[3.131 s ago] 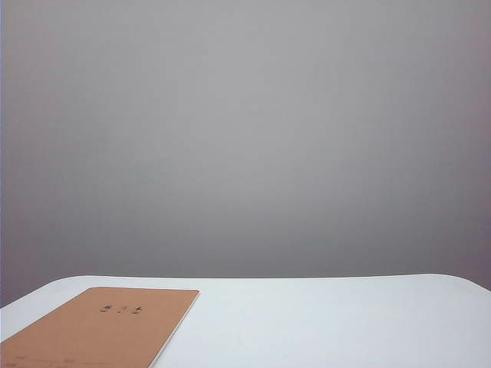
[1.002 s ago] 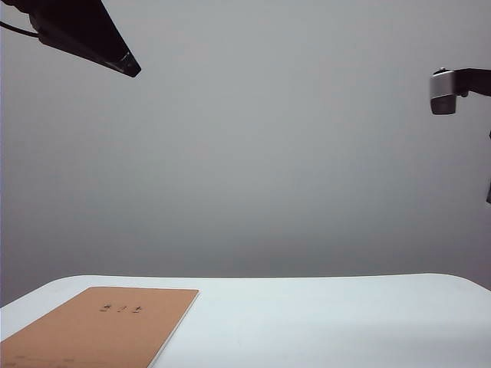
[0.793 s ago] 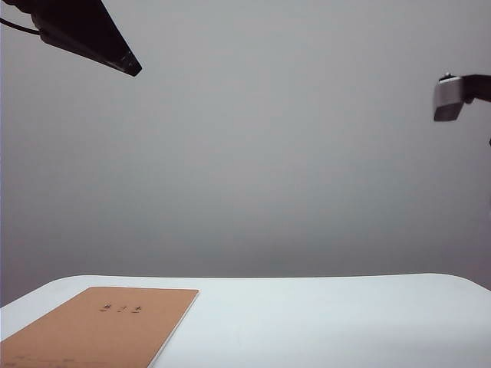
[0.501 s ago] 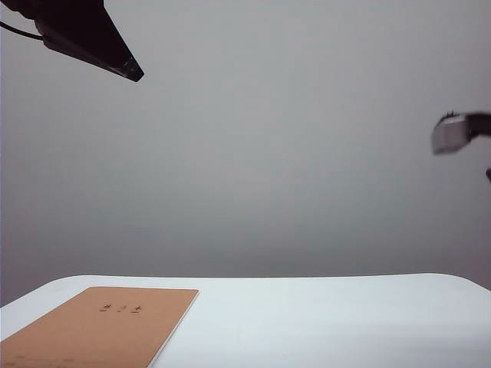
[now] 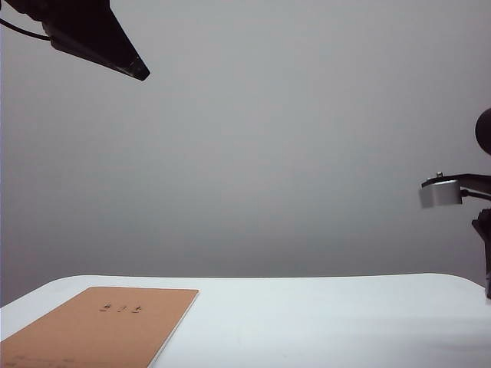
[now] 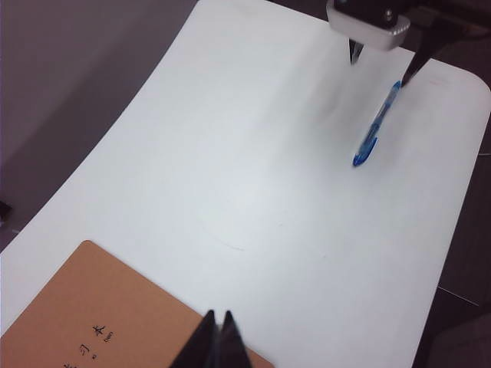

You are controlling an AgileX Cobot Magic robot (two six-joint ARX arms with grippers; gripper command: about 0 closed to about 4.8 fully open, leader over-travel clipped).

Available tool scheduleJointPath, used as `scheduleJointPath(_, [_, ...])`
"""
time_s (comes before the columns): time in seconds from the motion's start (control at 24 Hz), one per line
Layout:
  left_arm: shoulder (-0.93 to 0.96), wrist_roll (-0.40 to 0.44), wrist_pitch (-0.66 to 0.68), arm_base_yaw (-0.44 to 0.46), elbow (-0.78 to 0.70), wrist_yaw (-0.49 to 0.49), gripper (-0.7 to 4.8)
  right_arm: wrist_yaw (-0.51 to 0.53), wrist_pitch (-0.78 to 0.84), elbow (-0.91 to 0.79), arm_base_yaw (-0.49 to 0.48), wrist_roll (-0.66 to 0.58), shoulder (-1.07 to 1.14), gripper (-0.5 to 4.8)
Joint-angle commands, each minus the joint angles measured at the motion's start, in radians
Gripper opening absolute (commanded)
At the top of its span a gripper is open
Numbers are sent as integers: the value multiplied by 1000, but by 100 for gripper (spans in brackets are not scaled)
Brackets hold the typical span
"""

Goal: Pick up a pen on the table and place it on the notebook.

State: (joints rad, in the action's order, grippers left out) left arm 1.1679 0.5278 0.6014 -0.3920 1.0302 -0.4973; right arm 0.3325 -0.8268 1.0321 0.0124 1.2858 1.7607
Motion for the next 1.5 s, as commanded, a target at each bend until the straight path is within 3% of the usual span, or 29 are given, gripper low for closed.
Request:
scheduleJointPath(0.04, [-3,7,-13,0,4,-9,-5,3,1,1,1,32,28,392])
scheduleJointPath(0.38, [-3,6,-12,0,4,-9,-5,2,87,-26,18,30,100,405])
scheduleJointPath(0.71, [-3,-5,-14,0,4,-8,-5,2,246,-160,20,27,100,402])
scheduleJointPath(0.79, [-3,-5,-14,0,4,-8,-5,2,275,-183,20,27,100,364])
scheduleJointPath(0.83, [-3,-5,-14,0,4,-8,-5,1,285,-200,20,27,100,287])
scheduleJointPath(0.88, [-3,-8,-14,0,3,-8,-5,-7,287,-209,20,27,100,246])
scheduleJointPath(1.09, [-3,-9,-14,0,3,-9,-5,-38,290,-212,20,27,100,245])
scheduleJointPath(1.13, [-3,-13,-13,0,3,-8,-5,-43,291,-212,24,27,100,183])
scheduleJointPath(1.17, [-3,-12,-14,0,1,-8,-5,-58,297,-212,27,27,100,64])
scheduleJointPath(1.21, [-3,-12,-13,0,1,-8,-5,-73,301,-212,32,27,100,19])
scheduleJointPath(1.5, [-3,-12,-13,0,1,-8,-5,-87,309,-209,45,17,92,-4])
